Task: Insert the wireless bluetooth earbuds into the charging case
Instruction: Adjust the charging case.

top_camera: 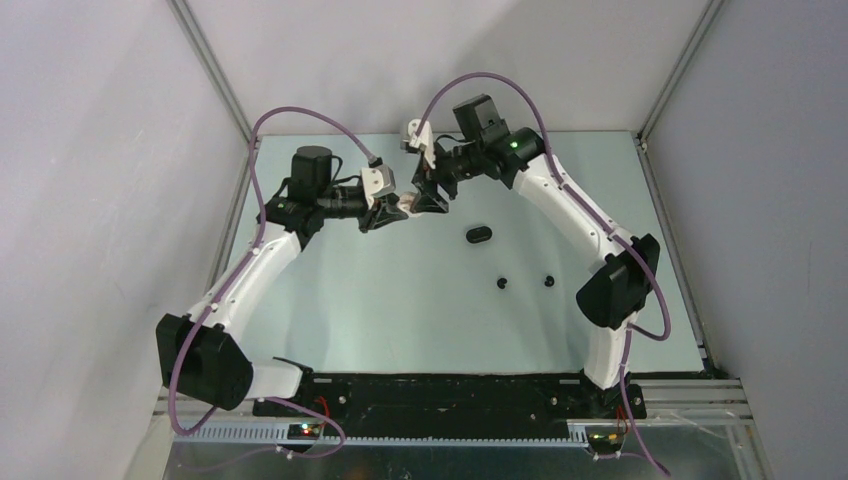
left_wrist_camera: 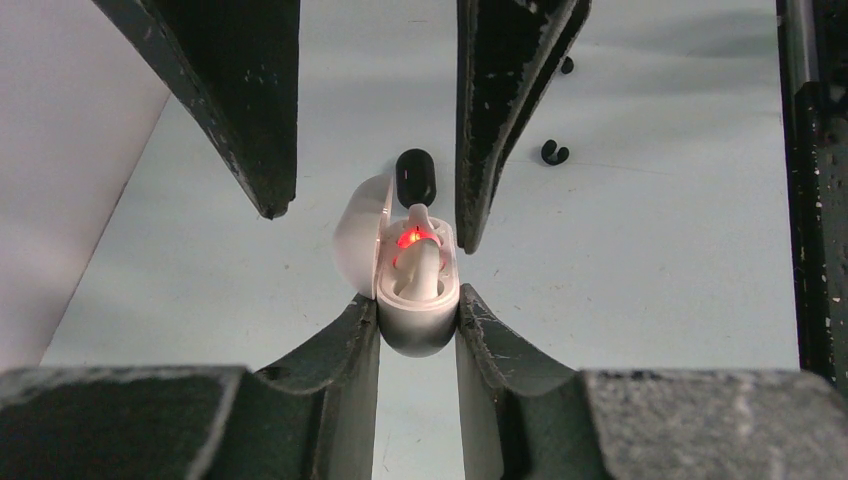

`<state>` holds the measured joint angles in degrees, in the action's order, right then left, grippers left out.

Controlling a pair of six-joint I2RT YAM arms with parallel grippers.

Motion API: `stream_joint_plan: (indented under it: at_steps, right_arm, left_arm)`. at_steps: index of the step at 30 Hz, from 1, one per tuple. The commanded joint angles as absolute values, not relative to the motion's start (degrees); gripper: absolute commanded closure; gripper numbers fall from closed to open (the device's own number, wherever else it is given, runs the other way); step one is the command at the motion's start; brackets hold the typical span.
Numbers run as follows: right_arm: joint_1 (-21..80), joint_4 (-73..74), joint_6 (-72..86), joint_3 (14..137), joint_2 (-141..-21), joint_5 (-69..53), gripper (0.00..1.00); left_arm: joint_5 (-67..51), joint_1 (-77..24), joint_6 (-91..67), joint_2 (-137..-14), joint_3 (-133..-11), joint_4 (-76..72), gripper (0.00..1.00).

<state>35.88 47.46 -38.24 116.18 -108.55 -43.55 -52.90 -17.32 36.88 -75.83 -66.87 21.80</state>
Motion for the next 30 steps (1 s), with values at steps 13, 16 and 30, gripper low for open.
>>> stream_joint_plan:
  at_steps: [13, 16, 30]
  right_arm:
    - [36.43, 43.31, -34.61, 118.47, -109.23, -40.46, 0.44]
    - [36.48, 43.48, -34.61, 118.35, -109.33, -40.51, 0.45]
    - [37.24, 41.32, -31.09, 118.14, -110.00, -37.00, 0.49]
  left_arm:
    - [-54.69, -17.68, 36.64, -74.87, -68.81, 21.39, 1.00]
    - [-54.57, -17.71, 36.74, -74.90, -68.85, 21.41, 1.00]
    - [-54.56, -17.68, 36.74, -74.87, -68.69, 21.39, 1.00]
